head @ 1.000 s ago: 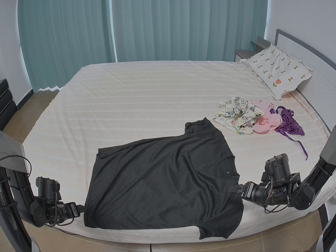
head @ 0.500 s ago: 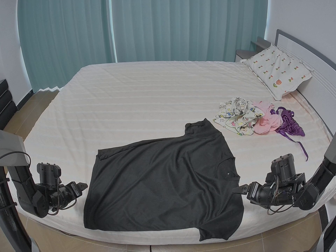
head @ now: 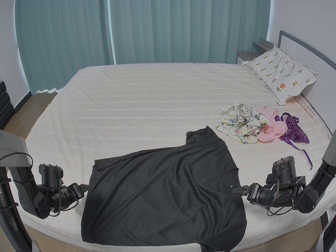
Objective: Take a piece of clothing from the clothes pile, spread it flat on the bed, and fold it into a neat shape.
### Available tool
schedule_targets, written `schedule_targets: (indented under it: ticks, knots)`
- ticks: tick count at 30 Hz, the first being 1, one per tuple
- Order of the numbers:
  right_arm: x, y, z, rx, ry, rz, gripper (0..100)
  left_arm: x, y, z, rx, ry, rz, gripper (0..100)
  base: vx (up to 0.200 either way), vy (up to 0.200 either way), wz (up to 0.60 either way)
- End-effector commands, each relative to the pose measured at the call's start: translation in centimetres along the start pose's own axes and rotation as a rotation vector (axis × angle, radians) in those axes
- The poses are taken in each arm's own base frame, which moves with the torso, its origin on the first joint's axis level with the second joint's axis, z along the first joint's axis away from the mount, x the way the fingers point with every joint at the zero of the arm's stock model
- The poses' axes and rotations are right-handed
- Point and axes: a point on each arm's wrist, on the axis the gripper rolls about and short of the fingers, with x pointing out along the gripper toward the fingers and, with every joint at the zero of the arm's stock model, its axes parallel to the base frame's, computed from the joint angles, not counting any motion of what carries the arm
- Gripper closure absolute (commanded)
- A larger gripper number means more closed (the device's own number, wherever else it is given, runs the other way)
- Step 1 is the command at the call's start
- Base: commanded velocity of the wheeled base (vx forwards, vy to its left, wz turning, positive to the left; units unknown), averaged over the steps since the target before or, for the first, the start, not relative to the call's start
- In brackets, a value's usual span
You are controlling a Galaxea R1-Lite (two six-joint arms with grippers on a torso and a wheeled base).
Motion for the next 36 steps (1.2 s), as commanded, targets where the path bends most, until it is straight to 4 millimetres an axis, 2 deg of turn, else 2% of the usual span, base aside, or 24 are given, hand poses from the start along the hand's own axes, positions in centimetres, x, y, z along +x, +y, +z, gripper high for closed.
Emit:
schedule_targets:
  ticks: [1,14,17,20,22,25,26,28,29,31,32,36]
  knots:
    - [0.1,-0.1,-0.1,0.000,0.006,-0.005,0,0.0,0.0,-0.2,0.003,0.009,0.001,0,0.000,0.000,0.00]
    - [0.1,-0.1,-0.2,-0.002,0.009,-0.005,0,0.1,-0.1,-0.1,-0.012,0.005,-0.001,0,0.000,0.185,0.00]
    - [0.1,0.0,-0.1,-0.002,0.005,-0.001,0,0.3,-0.4,0.1,-0.034,-0.007,-0.012,0,0.000,0.000,0.00]
    - [0.1,0.1,-0.2,-0.007,0.007,0.003,0,1.0,-2.5,1.0,-0.099,-0.050,-0.076,0,0.000,0.000,0.00]
    - [0.1,0.1,-0.3,-0.006,0.010,0.000,0,1.2,-3.2,1.2,-0.098,-0.054,-0.094,0,0.000,0.000,0.00]
    - [0.1,0.1,-0.3,-0.006,0.012,0.000,0,2.2,-5.4,2.1,-0.082,-0.075,-0.147,0,0.000,0.000,0.00]
    - [0.1,0.1,-0.3,-0.007,0.012,0.000,0,2.2,-5.5,2.1,-0.082,-0.073,-0.147,0,0.000,0.000,0.00]
    - [0.1,0.1,-0.3,-0.007,0.011,0.001,0,3.2,-7.5,2.6,-0.090,-0.049,-0.169,0,0.000,0.000,0.00]
    - [0.1,0.1,-0.3,-0.007,0.012,0.000,0,3.6,-7.9,2.5,-0.093,-0.036,-0.168,0,0.000,0.000,0.00]
    - [0.2,0.1,-0.3,-0.008,0.014,-0.001,0,4.9,-9.3,2.6,-0.109,-0.011,-0.173,0,0.000,0.000,0.00]
    - [0.2,0.1,-0.3,-0.007,0.014,-0.001,0,6.3,-10.2,2.6,-0.128,0.002,-0.169,0,0.000,0.000,0.00]
    - [0.2,0.0,-0.4,-0.008,0.015,-0.002,0,9.2,-11.2,1.7,-0.118,0.032,-0.149,0,0.000,0.000,0.00]
